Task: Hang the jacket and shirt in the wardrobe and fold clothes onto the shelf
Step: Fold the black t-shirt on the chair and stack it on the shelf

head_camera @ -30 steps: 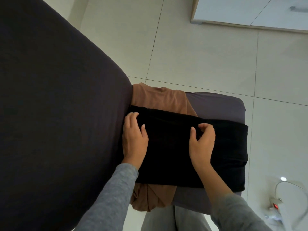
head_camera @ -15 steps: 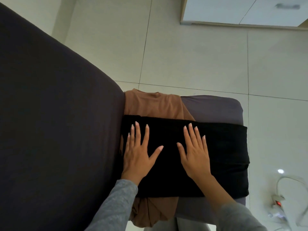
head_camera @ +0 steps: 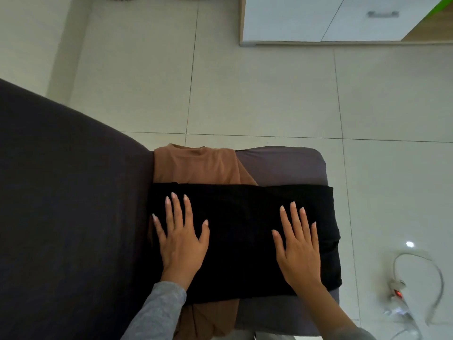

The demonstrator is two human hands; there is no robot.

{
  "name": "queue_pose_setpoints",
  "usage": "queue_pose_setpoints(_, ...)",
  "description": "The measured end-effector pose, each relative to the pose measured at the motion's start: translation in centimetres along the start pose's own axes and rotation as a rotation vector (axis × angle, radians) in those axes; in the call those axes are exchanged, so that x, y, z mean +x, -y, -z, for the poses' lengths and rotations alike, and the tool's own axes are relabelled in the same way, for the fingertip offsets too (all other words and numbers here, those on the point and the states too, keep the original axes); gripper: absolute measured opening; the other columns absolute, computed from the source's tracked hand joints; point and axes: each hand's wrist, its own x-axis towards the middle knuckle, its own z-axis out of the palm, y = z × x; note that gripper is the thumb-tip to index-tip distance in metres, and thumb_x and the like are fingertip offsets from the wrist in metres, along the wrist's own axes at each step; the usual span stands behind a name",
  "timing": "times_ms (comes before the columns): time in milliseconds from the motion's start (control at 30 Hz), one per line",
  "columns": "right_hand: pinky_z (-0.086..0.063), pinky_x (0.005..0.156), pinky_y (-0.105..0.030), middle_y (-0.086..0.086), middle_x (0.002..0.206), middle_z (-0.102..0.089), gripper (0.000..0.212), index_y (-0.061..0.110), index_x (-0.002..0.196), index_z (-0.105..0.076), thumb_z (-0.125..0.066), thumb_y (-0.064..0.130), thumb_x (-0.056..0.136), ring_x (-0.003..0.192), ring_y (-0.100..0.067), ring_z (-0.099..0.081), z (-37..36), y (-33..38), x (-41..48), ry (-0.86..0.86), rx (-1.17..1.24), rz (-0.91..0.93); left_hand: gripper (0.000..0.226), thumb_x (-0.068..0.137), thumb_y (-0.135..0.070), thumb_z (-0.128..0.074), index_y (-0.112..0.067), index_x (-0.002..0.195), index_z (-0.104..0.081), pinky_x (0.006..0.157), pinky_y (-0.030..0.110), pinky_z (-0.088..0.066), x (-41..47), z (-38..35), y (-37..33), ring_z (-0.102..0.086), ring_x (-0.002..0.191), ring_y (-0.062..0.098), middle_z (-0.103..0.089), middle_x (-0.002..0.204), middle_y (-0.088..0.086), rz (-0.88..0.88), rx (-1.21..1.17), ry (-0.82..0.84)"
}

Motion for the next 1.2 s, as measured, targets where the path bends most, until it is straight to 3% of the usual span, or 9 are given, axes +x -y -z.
queue_pose_setpoints(167, -0.001, 0.119, -0.039, 0.003, 0.159, -0.005, 0.060, 0.028, 0.150, -0.009, -0.012, 0.055, 0.097, 0.146, -0.014, 0.005, 0.2, -4.0, -0.1, -0.006, 0.148, -0.088, 0.061, 0.089, -0.030, -0.024, -0.010, 0.147, -0.024, 0.115, 0.053, -0.008, 0.4, 0.4, -4.8, -0.001, 0.145, 0.025, -0.015, 0.156, 0.013, -0.164, -0.037, -0.050)
queue_pose_setpoints(367, -0.003, 0.118, -0.037, 0.019, 0.154, 0.020, 0.062, 0.052, 0.141, 0.016, -0.008, 0.071, 0.088, 0.144, -0.007, 0.015, 0.2, -9.6, -0.9, 0.065, 0.441, -0.105, 0.061, 0.098, -0.050, -0.019, -0.023, 0.151, -0.009, 0.117, 0.051, -0.008, -0.2, -1.5, -14.3, 0.008, 0.146, 0.023, 0.001, 0.159, 0.008, -0.495, 0.044, 0.117)
queue_pose_setpoints(467, -0.005, 0.119, -0.035, 0.026, 0.150, 0.026, 0.063, 0.059, 0.135, 0.021, -0.008, 0.078, 0.082, 0.143, -0.002, 0.015, 0.3, -12.5, -0.5, 0.171, 0.557, -0.053, 0.063, 0.097, -0.053, -0.018, -0.024, 0.152, -0.006, 0.112, 0.057, -0.008, -0.2, -2.6, -19.1, 0.009, 0.145, 0.025, 0.004, 0.159, 0.009, -0.441, 0.074, 0.142)
queue_pose_setpoints(567, -0.010, 0.119, -0.031, 0.025, 0.153, 0.014, 0.057, 0.057, 0.138, 0.011, -0.015, 0.069, 0.089, 0.143, 0.001, 0.004, 1.3, -15.6, 1.4, 0.302, 0.627, 0.019, 0.066, 0.094, -0.056, -0.021, -0.026, 0.151, -0.006, 0.108, 0.060, 0.004, 0.6, -3.0, -23.0, 0.013, 0.145, 0.025, 0.007, 0.159, 0.005, -0.357, 0.075, 0.123)
queue_pose_setpoints(700, -0.007, 0.114, -0.017, 0.008, 0.158, -0.008, 0.057, 0.028, 0.150, -0.009, -0.036, 0.032, 0.100, 0.144, -0.004, -0.008, 2.3, -18.3, 6.1, 0.359, 0.671, 0.068, 0.067, 0.090, -0.058, -0.022, -0.028, 0.149, -0.018, 0.112, 0.053, 0.013, 2.5, -2.8, -25.0, 0.018, 0.144, 0.012, 0.006, 0.159, -0.004, -0.399, 0.055, 0.121)
queue_pose_setpoints(800, -0.013, 0.116, -0.024, 0.003, 0.157, -0.017, 0.075, 0.024, 0.151, -0.012, -0.043, 0.006, 0.085, 0.144, -0.011, -0.016, 2.6, -18.7, 10.5, 0.473, 0.723, 0.167, 0.065, 0.090, -0.056, -0.024, -0.026, 0.148, -0.025, 0.113, 0.050, 0.013, 3.1, -2.7, -25.9, 0.014, 0.144, 0.011, 0.000, 0.159, -0.003, -0.417, 0.075, 0.093)
queue_pose_setpoints(967, -0.046, 0.095, -0.035, 0.000, 0.128, -0.050, 0.073, 0.025, 0.138, -0.034, -0.050, 0.002, 0.070, 0.117, -0.015, -0.049, 3.1, -18.1, 13.3, 0.495, 0.787, 0.198, 0.061, 0.095, -0.047, -0.025, -0.023, 0.150, -0.018, 0.116, 0.048, 0.003, -0.2, -4.2, -27.4, 0.007, 0.146, 0.017, -0.003, 0.159, 0.001, -0.215, 0.024, -0.008)
queue_pose_setpoints(1100, -0.043, 0.083, -0.036, -0.007, 0.105, -0.052, 0.022, 0.009, 0.110, -0.055, -0.049, 0.019, 0.092, 0.099, -0.024, -0.051, 3.8, -20.3, 13.4, 0.460, 0.286, 0.319, 0.059, 0.096, -0.044, -0.029, -0.020, 0.149, -0.019, 0.115, 0.053, -0.009, -3.7, -6.3, -29.0, -0.006, 0.146, 0.024, -0.012, 0.157, 0.008, -0.104, 0.106, -0.104)
queue_pose_setpoints(1200, -0.039, 0.071, -0.032, -0.003, 0.088, -0.047, 0.022, 0.008, 0.094, -0.054, -0.047, 0.028, 0.095, 0.083, -0.023, -0.050, 4.2, -22.1, 13.4, 0.491, 0.314, 0.314, 0.060, 0.096, -0.044, -0.031, -0.018, 0.149, -0.021, 0.115, 0.053, -0.011, -4.8, -7.0, -30.1, -0.009, 0.145, 0.026, -0.014, 0.157, 0.010, -0.068, 0.135, -0.136)
